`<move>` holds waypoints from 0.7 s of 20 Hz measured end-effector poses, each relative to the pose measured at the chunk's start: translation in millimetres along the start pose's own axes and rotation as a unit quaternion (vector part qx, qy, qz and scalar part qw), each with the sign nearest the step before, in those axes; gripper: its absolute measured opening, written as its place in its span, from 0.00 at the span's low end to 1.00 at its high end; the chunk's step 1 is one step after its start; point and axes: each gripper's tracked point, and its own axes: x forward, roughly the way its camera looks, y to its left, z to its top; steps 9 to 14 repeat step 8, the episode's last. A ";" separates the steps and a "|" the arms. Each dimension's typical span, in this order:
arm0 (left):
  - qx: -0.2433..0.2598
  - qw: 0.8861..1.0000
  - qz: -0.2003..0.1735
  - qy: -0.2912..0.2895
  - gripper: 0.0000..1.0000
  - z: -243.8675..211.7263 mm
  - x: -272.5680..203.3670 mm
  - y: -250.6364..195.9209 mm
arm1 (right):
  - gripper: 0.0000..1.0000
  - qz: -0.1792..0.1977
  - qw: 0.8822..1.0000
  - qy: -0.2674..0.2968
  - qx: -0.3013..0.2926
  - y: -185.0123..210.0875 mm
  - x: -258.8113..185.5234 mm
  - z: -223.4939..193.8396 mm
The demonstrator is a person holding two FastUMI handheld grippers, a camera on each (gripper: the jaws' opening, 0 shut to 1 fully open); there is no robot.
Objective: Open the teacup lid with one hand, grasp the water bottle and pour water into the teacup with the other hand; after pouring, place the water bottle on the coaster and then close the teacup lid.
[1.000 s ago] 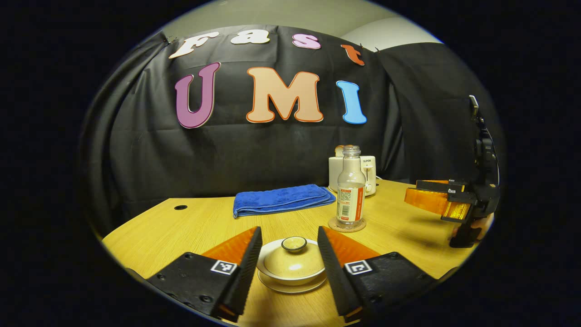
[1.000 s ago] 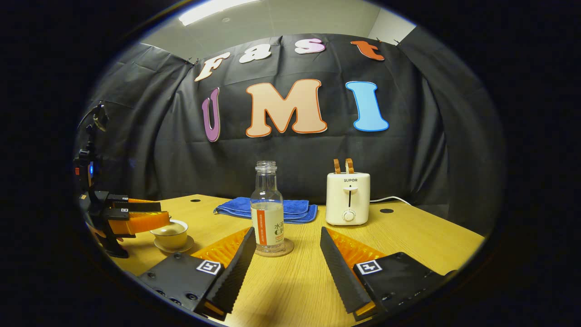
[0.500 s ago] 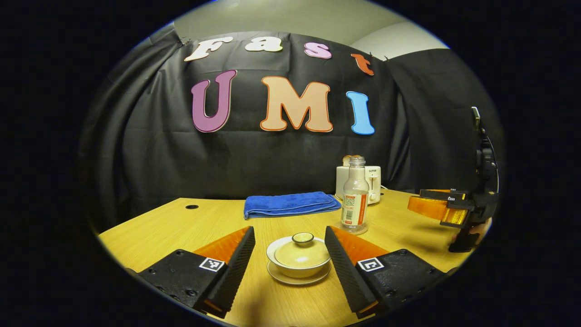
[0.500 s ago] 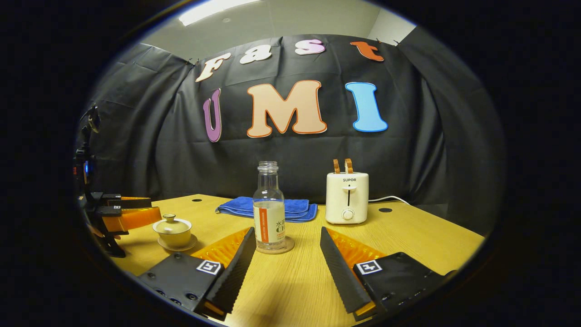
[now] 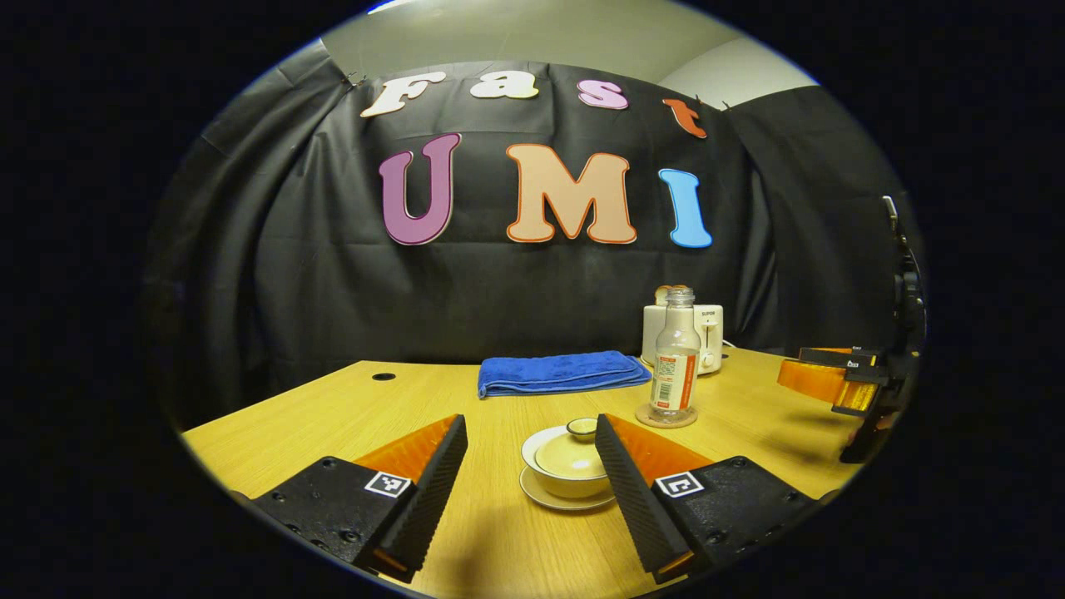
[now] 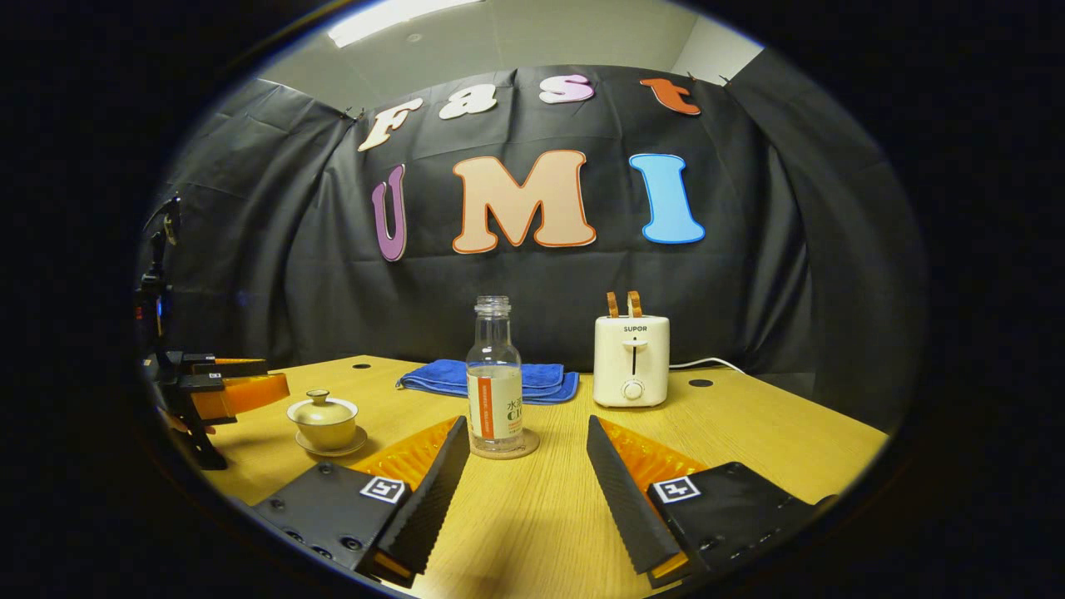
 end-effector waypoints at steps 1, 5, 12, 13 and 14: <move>0.000 1.000 0.007 0.000 0.90 -0.6 -1.1 2.7 | 0.91 -0.002 1.000 0.000 0.000 -1.7 -0.6 0.1; 0.001 1.000 0.015 0.000 0.90 -0.9 -3.4 4.1 | 0.93 -0.012 1.000 -0.001 -0.001 -5.9 -0.4 0.1; 0.001 1.000 0.019 0.000 0.91 -0.7 -3.0 6.5 | 0.91 -0.027 1.000 -0.001 -0.001 -11.1 -1.6 0.5; 0.001 1.000 0.019 0.000 0.91 -0.7 -3.0 6.5 | 0.91 -0.027 1.000 -0.001 -0.001 -11.1 -1.6 0.5; 0.001 1.000 0.019 0.000 0.91 -0.7 -3.0 6.5 | 0.91 -0.027 1.000 -0.001 -0.001 -11.1 -1.6 0.5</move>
